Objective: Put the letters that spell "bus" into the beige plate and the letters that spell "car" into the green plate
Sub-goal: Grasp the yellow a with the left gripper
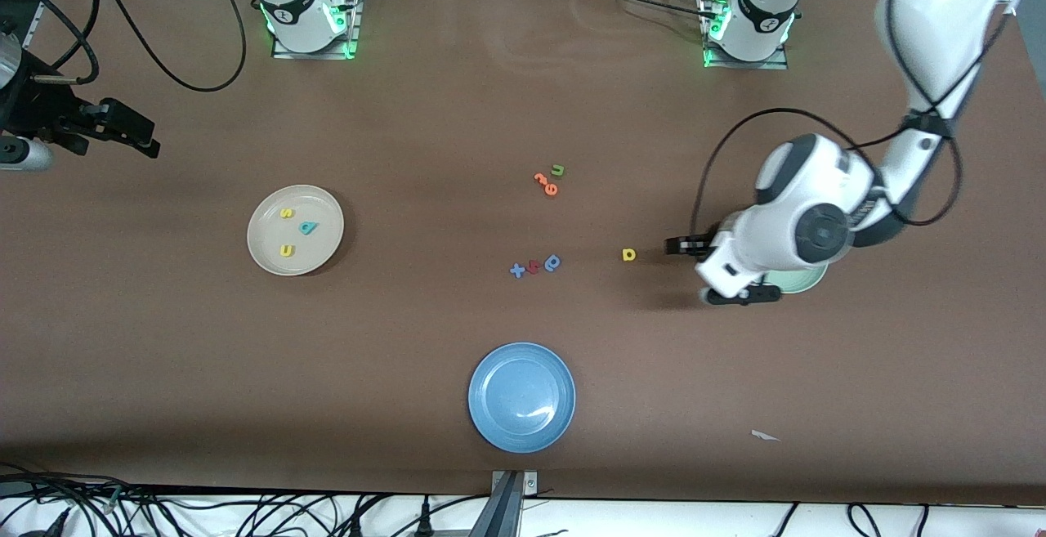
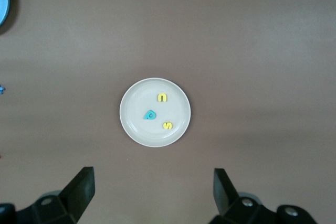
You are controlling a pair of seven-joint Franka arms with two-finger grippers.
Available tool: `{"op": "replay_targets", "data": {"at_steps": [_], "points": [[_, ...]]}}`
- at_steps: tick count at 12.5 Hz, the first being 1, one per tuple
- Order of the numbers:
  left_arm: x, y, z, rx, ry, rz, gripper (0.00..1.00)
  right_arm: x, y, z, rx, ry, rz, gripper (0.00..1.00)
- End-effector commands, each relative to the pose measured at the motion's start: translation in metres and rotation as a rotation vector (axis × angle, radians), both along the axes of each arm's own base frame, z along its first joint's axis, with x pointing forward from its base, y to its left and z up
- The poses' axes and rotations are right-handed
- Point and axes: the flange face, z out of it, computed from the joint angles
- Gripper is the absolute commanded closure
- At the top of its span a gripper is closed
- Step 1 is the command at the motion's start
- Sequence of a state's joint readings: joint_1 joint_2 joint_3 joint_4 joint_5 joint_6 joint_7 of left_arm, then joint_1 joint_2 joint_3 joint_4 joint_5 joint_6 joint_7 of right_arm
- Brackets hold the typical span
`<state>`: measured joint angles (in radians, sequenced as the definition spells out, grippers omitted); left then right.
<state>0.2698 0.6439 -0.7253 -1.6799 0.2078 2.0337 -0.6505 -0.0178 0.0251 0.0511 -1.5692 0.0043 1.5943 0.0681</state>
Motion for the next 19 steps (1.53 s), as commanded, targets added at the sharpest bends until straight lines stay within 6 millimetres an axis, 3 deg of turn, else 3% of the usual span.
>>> {"op": "replay_targets", "data": {"at_steps": [1,4,8,11,12,13,16,19], "points": [[-0.005,-0.040,-0.039,-0.003,-0.018,0.162,0.09,-0.003,0.012,0.018,0.001,-0.058,0.015,0.00],[-0.022,-0.065,-0.079,0.123,-0.014,0.202,0.15,0.007,0.015,0.007,-0.011,-0.056,0.027,0.00],[-0.015,-0.069,-0.097,0.084,-0.044,0.327,0.21,0.002,0.022,0.013,-0.015,-0.062,0.044,0.00],[-0.022,-0.074,-0.115,0.130,-0.056,0.315,0.23,-0.005,0.022,0.012,-0.019,-0.035,0.038,0.00],[-0.025,-0.076,-0.120,0.145,-0.054,0.303,0.24,-0.002,0.018,0.005,-0.014,-0.009,0.032,0.00],[-0.026,-0.076,-0.122,0.151,-0.049,0.301,0.24,0.002,-0.002,0.005,-0.006,-0.031,0.003,0.00],[-0.031,-0.077,-0.126,0.160,-0.036,0.289,0.26,0.004,-0.006,-0.005,-0.014,-0.019,-0.003,0.00],[-0.032,-0.076,-0.127,0.162,-0.033,0.283,0.36,0.007,-0.006,-0.011,-0.017,-0.010,-0.007,0.00]]}}
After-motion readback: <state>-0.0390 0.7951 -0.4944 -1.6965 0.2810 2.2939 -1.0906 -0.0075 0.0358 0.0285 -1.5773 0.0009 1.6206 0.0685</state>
